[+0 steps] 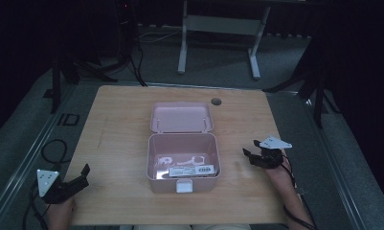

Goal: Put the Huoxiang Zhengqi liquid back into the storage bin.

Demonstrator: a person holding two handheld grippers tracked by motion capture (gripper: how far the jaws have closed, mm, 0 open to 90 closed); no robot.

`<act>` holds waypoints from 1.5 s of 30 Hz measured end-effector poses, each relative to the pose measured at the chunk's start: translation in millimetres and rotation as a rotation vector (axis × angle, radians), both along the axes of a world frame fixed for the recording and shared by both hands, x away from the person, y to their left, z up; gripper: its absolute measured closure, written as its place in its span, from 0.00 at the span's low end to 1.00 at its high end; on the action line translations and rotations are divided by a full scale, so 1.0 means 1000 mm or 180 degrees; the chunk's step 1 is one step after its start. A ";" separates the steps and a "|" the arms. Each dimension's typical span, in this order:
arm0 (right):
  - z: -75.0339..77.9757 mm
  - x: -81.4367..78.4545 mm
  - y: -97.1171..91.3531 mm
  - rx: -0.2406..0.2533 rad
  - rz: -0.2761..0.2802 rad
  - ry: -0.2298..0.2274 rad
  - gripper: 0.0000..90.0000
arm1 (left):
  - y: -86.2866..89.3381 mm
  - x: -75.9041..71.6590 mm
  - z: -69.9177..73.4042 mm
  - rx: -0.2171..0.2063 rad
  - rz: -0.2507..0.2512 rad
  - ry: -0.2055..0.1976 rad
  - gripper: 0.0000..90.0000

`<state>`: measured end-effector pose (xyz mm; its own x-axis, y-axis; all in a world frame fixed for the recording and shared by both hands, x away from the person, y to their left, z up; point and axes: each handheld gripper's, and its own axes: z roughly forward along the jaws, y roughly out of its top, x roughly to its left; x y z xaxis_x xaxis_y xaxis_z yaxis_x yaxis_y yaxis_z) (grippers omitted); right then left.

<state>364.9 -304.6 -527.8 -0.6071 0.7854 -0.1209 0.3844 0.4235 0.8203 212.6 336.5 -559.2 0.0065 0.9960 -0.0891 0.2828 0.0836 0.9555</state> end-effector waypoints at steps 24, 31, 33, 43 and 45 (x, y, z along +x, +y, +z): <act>-0.019 -0.013 -0.040 0.0414 -0.1003 -0.0136 0.13 | -0.001 0.000 0.000 0.0025 -0.0002 0.0008 0.02; -0.018 -0.014 -0.050 0.0476 -0.1096 -0.0125 0.13 | -0.001 0.000 0.000 0.0030 -0.0004 0.0006 0.02; -0.019 -0.013 -0.051 0.0479 -0.1160 -0.0065 0.13 | -0.001 0.000 0.000 0.0031 -0.0002 0.0003 0.02; -0.020 -0.013 -0.065 0.0824 -0.1661 0.0039 0.13 | -0.001 -0.001 0.000 0.0031 -0.0004 -0.0017 0.02; -0.020 -0.012 -0.065 0.0787 -0.1711 0.0076 0.13 | -0.001 -0.001 0.000 0.0029 -0.0004 -0.0018 0.02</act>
